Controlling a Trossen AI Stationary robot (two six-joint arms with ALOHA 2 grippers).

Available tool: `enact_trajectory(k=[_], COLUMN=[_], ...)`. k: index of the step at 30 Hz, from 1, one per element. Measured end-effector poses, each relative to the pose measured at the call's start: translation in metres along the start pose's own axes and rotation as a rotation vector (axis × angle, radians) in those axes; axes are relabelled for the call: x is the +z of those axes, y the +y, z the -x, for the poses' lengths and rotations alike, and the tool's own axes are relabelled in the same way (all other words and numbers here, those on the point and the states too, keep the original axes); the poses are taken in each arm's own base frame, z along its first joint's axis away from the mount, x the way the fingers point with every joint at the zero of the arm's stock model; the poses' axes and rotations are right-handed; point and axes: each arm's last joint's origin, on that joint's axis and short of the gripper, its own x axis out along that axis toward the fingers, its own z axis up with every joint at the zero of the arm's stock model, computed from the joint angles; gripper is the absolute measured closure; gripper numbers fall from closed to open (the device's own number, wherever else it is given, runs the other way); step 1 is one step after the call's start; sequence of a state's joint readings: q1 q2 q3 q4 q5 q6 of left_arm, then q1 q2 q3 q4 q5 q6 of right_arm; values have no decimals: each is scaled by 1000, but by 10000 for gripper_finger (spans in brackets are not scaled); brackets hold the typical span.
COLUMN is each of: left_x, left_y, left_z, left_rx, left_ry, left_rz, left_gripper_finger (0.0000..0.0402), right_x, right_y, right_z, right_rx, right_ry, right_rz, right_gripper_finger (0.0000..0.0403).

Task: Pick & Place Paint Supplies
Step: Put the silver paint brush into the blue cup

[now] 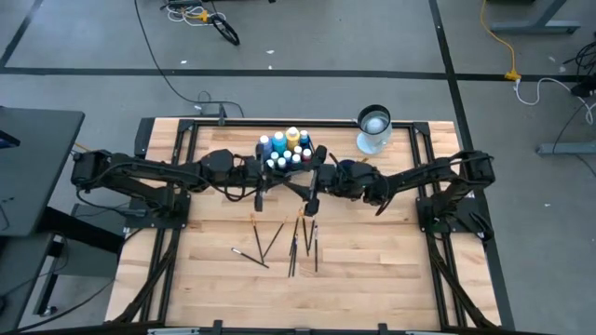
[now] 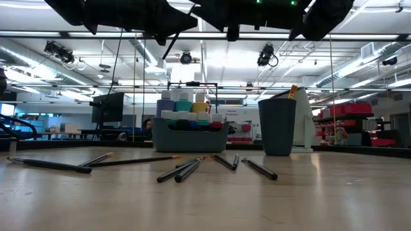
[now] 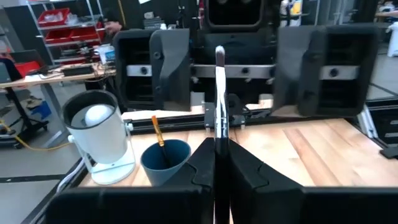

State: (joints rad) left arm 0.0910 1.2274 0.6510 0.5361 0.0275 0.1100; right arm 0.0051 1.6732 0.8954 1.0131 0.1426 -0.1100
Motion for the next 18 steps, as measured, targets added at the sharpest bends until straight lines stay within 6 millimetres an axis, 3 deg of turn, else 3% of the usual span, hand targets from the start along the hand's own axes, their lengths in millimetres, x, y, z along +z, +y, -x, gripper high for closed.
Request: enact_trajectory(k=[6,10,16,18], left_x=[0,0,0,0], left_y=[0,1,3,4], left_z=[0,0,0,0], left_rx=[10,22,113,121], left_ry=[-1,1,13,14], left_rz=[-3,-8,-23,-22], left_gripper_finger=[381,370,376,375], right_x=[-2,-1,-2,-2], right_y=[-3,-4,-9,-10], right_z=[-1,-1,-2,-2], right_rx=[-46,-48,-63,-67], right_ry=[13,2,3,2], right_rz=[-21,-23,-66,-71], right_gripper_finger=[188,249,373,391])
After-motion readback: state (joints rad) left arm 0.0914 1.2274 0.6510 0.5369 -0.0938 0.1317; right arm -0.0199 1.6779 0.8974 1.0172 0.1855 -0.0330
